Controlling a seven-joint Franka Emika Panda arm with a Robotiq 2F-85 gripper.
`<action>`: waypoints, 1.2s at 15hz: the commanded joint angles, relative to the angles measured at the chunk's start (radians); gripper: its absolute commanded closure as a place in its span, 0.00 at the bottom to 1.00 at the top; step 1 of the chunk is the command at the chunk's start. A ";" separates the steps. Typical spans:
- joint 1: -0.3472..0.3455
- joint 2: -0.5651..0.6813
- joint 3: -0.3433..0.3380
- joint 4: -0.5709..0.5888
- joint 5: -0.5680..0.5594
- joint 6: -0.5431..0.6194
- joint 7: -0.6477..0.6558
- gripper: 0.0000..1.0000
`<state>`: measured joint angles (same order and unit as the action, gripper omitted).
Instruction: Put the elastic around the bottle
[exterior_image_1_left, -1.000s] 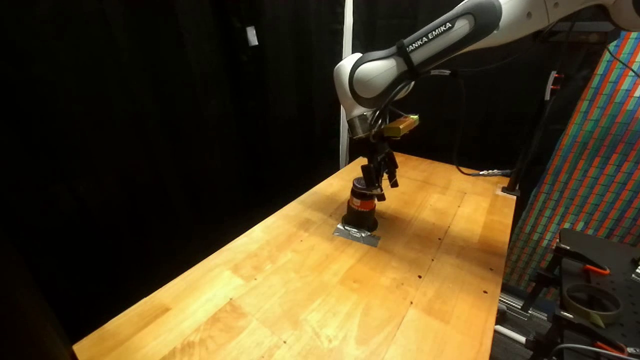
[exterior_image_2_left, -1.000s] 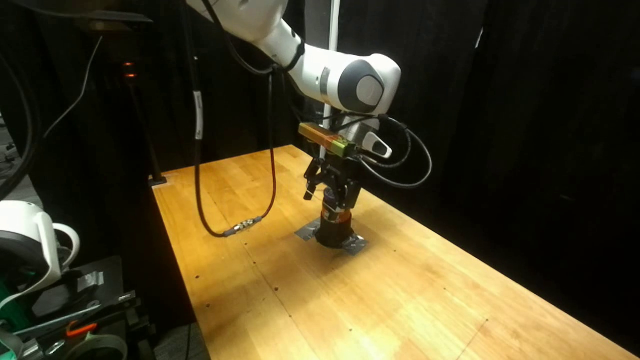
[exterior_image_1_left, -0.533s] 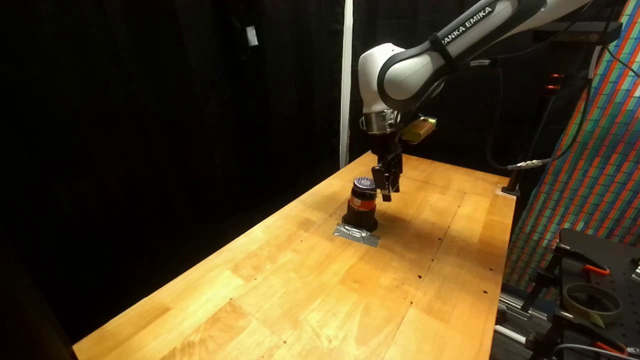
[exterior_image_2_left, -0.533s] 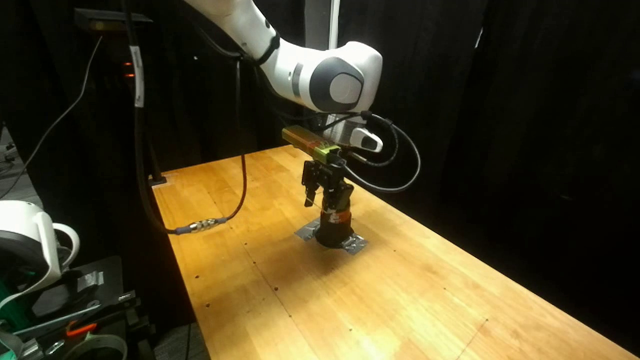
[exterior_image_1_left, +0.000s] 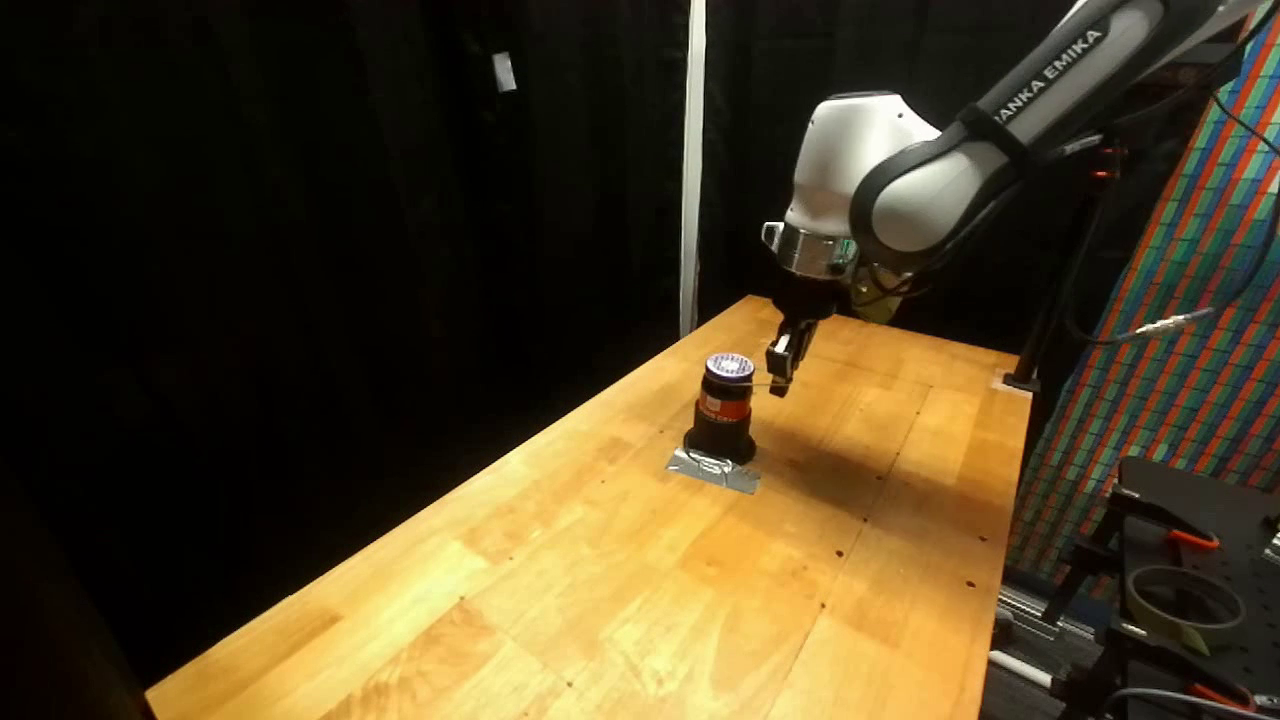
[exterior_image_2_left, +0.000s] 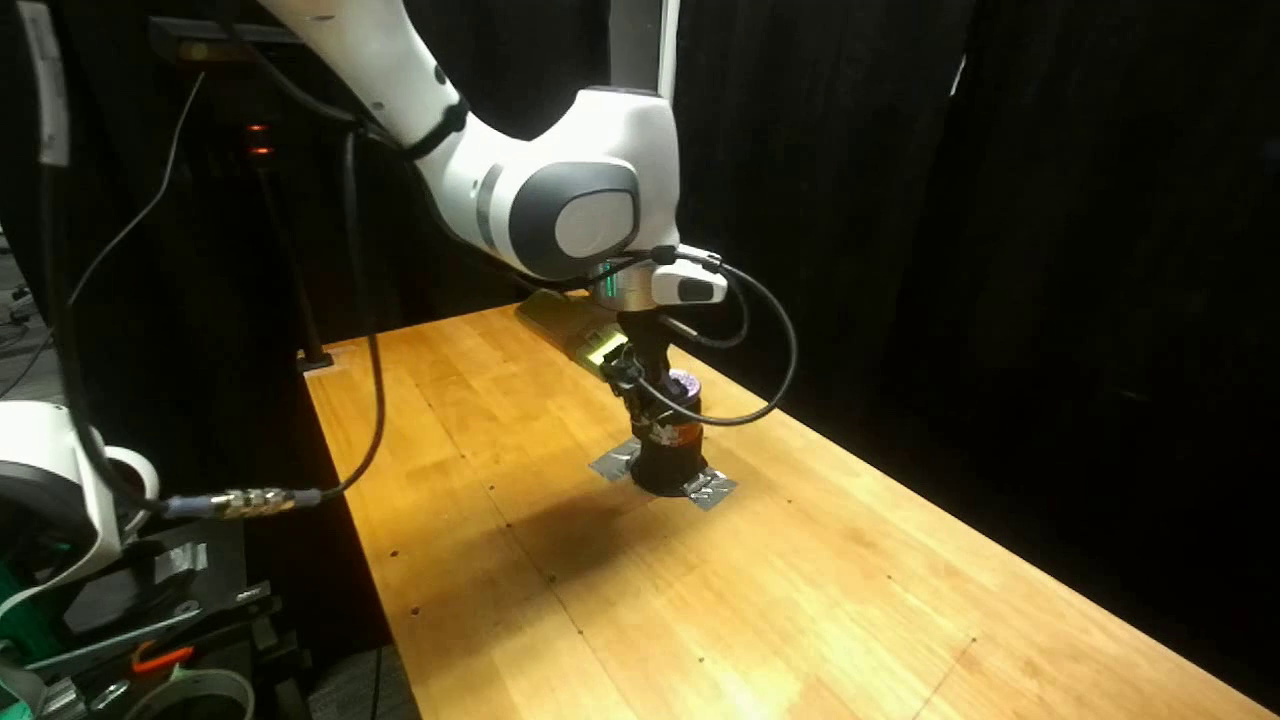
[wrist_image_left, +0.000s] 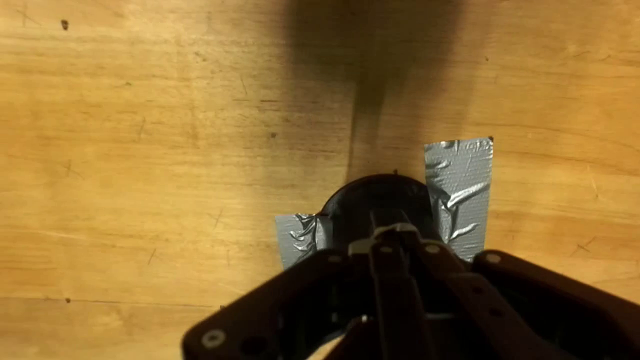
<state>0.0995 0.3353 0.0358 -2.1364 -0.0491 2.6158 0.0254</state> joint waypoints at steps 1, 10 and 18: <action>0.027 -0.130 -0.040 -0.255 -0.101 0.268 0.065 0.93; 0.113 -0.228 -0.181 -0.644 -0.104 0.902 0.075 0.96; 0.112 -0.079 -0.069 -0.606 0.166 1.251 0.011 0.95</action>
<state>0.2334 0.2147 -0.0915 -2.7423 0.0302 3.7624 0.0741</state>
